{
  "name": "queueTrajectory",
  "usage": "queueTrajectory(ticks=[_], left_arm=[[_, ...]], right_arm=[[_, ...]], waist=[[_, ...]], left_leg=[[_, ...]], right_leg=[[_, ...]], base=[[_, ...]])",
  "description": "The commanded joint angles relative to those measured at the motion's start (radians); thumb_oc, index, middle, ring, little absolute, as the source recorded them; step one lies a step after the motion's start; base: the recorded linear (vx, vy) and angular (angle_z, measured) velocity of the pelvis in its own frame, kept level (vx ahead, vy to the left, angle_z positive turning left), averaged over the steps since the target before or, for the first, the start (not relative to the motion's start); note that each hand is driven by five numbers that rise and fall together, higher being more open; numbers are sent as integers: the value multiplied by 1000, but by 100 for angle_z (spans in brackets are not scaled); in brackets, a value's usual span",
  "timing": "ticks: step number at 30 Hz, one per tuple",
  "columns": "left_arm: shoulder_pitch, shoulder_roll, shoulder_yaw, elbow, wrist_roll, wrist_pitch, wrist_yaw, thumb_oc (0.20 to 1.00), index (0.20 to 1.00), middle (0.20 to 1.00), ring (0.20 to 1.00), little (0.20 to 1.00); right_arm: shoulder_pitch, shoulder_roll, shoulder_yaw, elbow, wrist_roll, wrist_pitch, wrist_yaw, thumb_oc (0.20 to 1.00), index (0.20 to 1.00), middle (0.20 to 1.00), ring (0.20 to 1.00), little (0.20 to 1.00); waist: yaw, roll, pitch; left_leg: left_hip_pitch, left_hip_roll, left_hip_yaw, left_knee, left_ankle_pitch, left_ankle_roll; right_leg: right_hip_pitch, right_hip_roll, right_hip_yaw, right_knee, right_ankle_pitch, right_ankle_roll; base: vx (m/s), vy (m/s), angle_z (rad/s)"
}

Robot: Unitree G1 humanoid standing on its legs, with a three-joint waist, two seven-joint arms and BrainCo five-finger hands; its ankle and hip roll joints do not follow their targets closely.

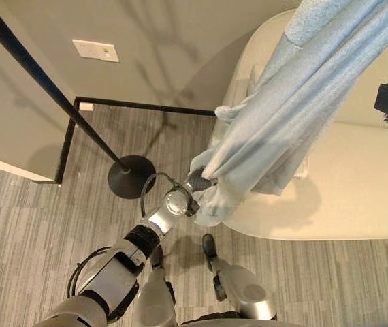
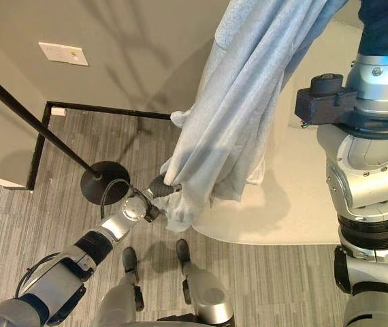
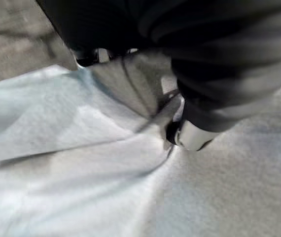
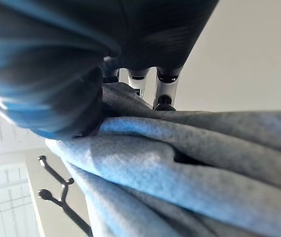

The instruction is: Hang the clothes on the sofa on the clothes rack.

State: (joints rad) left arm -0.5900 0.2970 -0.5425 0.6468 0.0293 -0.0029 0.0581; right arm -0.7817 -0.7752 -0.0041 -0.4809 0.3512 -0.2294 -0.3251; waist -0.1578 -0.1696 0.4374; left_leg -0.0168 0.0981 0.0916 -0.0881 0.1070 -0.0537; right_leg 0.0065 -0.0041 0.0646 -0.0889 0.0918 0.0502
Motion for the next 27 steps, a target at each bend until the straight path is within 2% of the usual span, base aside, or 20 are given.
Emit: queueTrajectory(ticks=[1, 5, 6, 7, 9, 12, 13, 14, 15, 18, 19, 24, 27], left_arm=[[24, -12, 89, -68, -6, -58, 46, 200, 200, 200, 200, 200], [100, 33, 196, -219, -27, -62, 61, 200, 200, 200, 200, 200], [121, 44, 204, -272, -33, -54, 58, 200, 200, 200, 200, 200], [171, 57, 269, -368, -55, -54, 55, 200, 200, 200, 200, 200], [205, 76, 300, -421, -61, -58, 51, 200, 200, 200, 200, 200], [318, 127, 398, -581, -82, -64, 25, 200, 200, 200, 200, 200], [362, 142, 459, -637, -108, -77, 41, 200, 200, 200, 200, 200], [404, 150, 504, -675, -84, -81, 34, 200, 200, 200, 200, 200], [440, 158, 536, -714, -77, -85, 37, 200, 200, 200, 200, 200], [497, 201, 644, -820, -83, -100, 58, 200, 200, 200, 200, 200], [499, 201, 644, -821, -83, -99, 58, 200, 200, 200, 200, 200], [527, 275, 787, -859, -24, -109, 118, 200, 200, 200, 200, 200], [523, 294, 813, -856, -16, -112, 133, 200, 200, 200, 200, 200]], right_arm=[[-82, -10, -23, -31, -13, -26, -42, 200, 200, 200, 200, 200], [-52, 20, -19, -20, -26, -3, -28, 200, 200, 200, 200, 200], [-50, 46, 30, 13, -62, 24, -31, 200, 200, 200, 200, 200], [-12, 97, 4, 74, -88, 34, -12, 200, 200, 200, 200, 200], [6, 108, -18, 87, -69, 28, -8, 200, 200, 200, 200, 200], [51, 63, -13, 161, -47, 19, 5, 200, 200, 200, 200, 200], [203, -12, -134, 82, 22, -12, 55, 200, 200, 200, 200, 200], [285, 25, -224, 48, 37, -29, 52, 200, 200, 200, 200, 200], [344, 117, -285, 29, 17, -19, 42, 200, 200, 200, 200, 200], [457, 197, -298, 46, -83, 37, 102, 200, 200, 200, 200, 200], [457, 199, -298, 45, -83, 37, 102, 200, 200, 200, 200, 200], [514, 218, -254, 136, -202, 89, 153, 200, 200, 200, 200, 200], [508, 211, -229, 147, -231, 100, 161, 200, 200, 200, 200, 200]], waist=[[34, 53, -131], [49, 60, -176], [59, 62, -181], [74, 69, -199], [81, 71, -212], [93, 78, -245], [90, 78, -270], [90, 73, -294], [96, 73, -311], [123, 79, -342], [122, 78, -342], [149, 83, -373], [154, 86, -376]], left_leg=[[128, 80, -33, 1, -157, 1], [119, 78, -40, 1, -152, 1], [115, 77, -42, 1, -148, 2], [108, 76, -47, 1, -142, 0], [106, 74, -49, 1, -140, -1], [103, 71, -53, 1, -135, -4], [113, 73, -51, 1, -142, -8], [109, 68, -52, 1, -141, -8], [109, 66, -55, 1, -143, -8], [114, 59, -61, 1, -137, -10], [114, 59, -61, 1, -137, -10], [129, 47, -68, 1, -131, -12], [133, 45, -68, 1, -131, -12]], right_leg=[[-114, -17, -85, 2, 34, 4], [-109, -19, -92, 2, 28, 6], [-108, -20, -93, 2, 27, 6], [-103, -23, -96, 2, 25, 5], [-101, -24, -100, 2, 22, 5], [-91, -31, -105, 2, 19, 6], [-83, -31, -108, 2, 18, 4], [-87, -37, -108, 2, 23, 4], [-87, -39, -109, 2, 24, 2], [-72, -49, -111, 2, 35, -2], [-71, -49, -111, 2, 35, -2], [-40, -63, -116, 2, 43, -2], [-31, -66, -117, 2, 44, -1]], base=[[37, 56, 4], [14, 42, 9], [-18, 68, 15], [-21, 49, 8], [-9, 50, 8], [7, 74, 13], [25, 47, 13], [33, 36, 23], [-6, 44, 34], [-17, 71, 11], [24, 73, -6], [-32, 105, 10], [-24, 75, 10]])
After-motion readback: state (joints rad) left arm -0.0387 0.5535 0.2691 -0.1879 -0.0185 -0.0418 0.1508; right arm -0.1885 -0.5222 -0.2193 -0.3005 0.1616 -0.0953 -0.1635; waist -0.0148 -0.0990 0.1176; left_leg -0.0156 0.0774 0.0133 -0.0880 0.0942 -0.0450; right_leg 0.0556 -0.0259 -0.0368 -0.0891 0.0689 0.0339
